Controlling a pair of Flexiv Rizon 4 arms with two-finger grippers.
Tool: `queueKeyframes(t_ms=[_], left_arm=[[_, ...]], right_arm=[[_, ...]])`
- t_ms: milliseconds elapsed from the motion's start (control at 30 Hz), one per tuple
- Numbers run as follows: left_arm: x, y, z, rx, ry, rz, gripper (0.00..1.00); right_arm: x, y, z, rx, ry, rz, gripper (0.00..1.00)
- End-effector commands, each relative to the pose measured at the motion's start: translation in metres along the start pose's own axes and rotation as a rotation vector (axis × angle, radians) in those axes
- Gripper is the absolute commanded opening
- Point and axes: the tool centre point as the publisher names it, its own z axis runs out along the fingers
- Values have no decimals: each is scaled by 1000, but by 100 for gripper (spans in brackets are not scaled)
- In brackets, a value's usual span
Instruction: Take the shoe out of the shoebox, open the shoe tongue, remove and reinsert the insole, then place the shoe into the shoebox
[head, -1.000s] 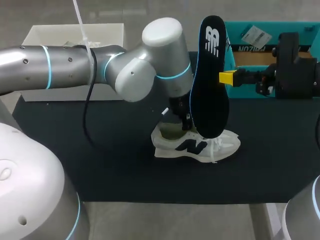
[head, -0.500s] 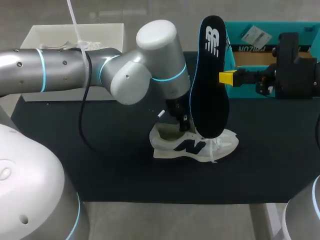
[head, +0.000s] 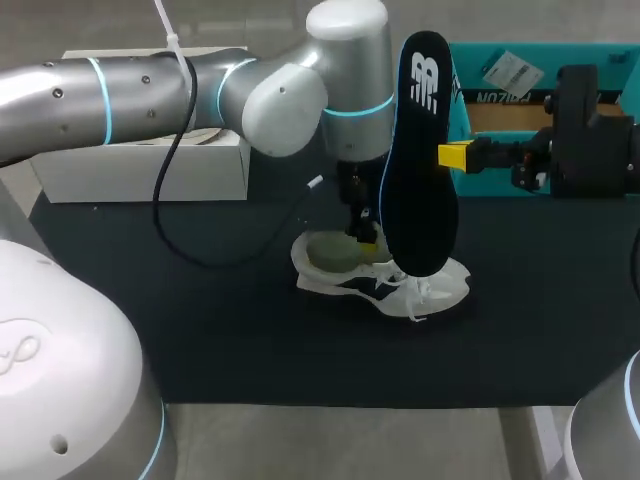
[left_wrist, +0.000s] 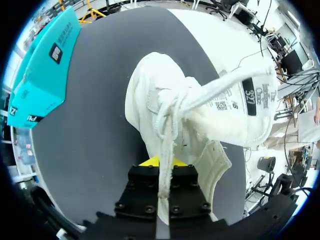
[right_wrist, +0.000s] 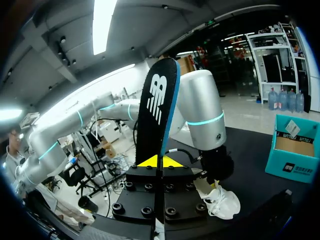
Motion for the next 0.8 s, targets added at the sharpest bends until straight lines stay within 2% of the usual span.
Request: queueKeyframes(t_ms=[33, 67, 100, 133, 200, 233, 267, 300, 333, 367, 433, 467, 633, 667, 800], left_arm=[[-6, 5, -19, -60, 143, 187, 0], [-7, 9, -21, -26, 149, 222, 0], [-9, 10, -21, -60, 212, 289, 0], [-10, 11, -21, -35, 215, 358, 0], [-12, 13, -22, -66, 317, 522, 0], [-14, 16, -23, -63, 315, 522, 0], [-16, 17, -24, -96, 358, 575, 0], [-15, 15, -24, -105, 375, 683, 0], [-16, 18, -28, -94, 373, 676, 0], [-17, 18, -31, -151, 401, 727, 0], [-16, 19, -37, -169, 414, 842, 0], [-18, 21, -38, -206, 435, 904, 0], [-23, 25, -42, -253, 452, 1160, 0], [-21, 24, -43, -282, 438, 1248, 0], [-19, 26, -45, -371, 357, 1393, 0]], right_arm=[[0, -1, 3, -2, -4, 1, 0], [0, -1, 3, -2, -4, 1, 0], [0, -1, 3, -2, -4, 1, 0], [0, -1, 3, -2, -4, 1, 0], [0, -1, 3, -2, -4, 1, 0], [0, -1, 3, -2, -4, 1, 0], [0, -1, 3, -2, -4, 1, 0], [0, -1, 3, -2, -4, 1, 0], [0, -1, 3, -2, -4, 1, 0], [0, -1, 3, -2, -4, 1, 0], [0, -1, 3, -2, -4, 1, 0], [0, -1, 3, -2, -4, 1, 0], [0, -1, 3, -2, -4, 1, 0], [0, -1, 3, -2, -4, 1, 0], [0, -1, 3, -2, -4, 1, 0]])
